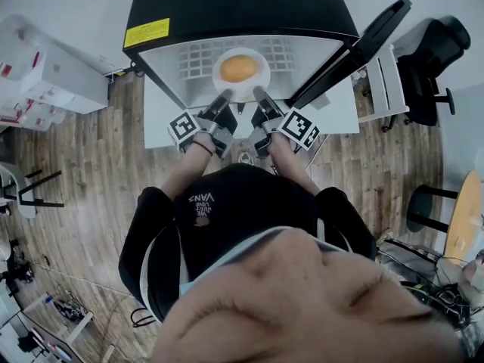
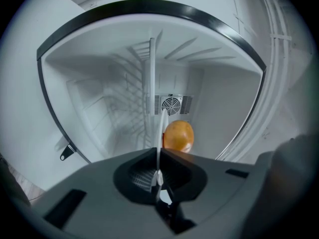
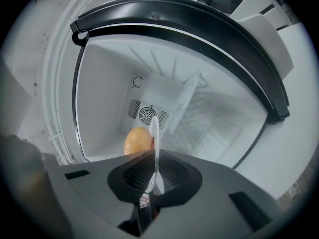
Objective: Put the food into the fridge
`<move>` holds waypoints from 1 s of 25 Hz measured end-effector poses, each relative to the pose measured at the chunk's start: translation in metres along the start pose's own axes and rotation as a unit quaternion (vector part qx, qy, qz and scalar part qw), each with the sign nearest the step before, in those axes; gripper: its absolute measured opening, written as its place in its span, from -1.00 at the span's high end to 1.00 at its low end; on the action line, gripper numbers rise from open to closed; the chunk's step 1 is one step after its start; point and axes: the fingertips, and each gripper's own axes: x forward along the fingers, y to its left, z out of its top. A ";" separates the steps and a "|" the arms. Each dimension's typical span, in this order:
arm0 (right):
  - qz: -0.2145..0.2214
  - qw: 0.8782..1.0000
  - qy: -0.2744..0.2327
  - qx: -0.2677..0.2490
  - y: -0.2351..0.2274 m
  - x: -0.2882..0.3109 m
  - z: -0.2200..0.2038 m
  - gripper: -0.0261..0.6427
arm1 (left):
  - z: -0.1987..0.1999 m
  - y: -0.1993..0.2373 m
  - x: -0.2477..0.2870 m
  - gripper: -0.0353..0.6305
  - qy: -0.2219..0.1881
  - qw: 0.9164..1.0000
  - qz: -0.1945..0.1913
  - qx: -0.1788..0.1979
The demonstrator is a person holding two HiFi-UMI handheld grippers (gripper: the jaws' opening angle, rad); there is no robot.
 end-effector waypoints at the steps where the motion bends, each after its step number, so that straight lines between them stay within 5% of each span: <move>1: 0.000 1.000 0.000 0.004 0.000 0.001 0.000 0.85 | 0.001 0.000 0.000 0.82 -0.001 1.000 0.000 0.001; 25: -0.007 1.000 0.004 0.018 -0.005 0.020 0.001 0.85 | 0.020 0.000 0.004 0.82 -0.023 0.999 -0.003 -0.026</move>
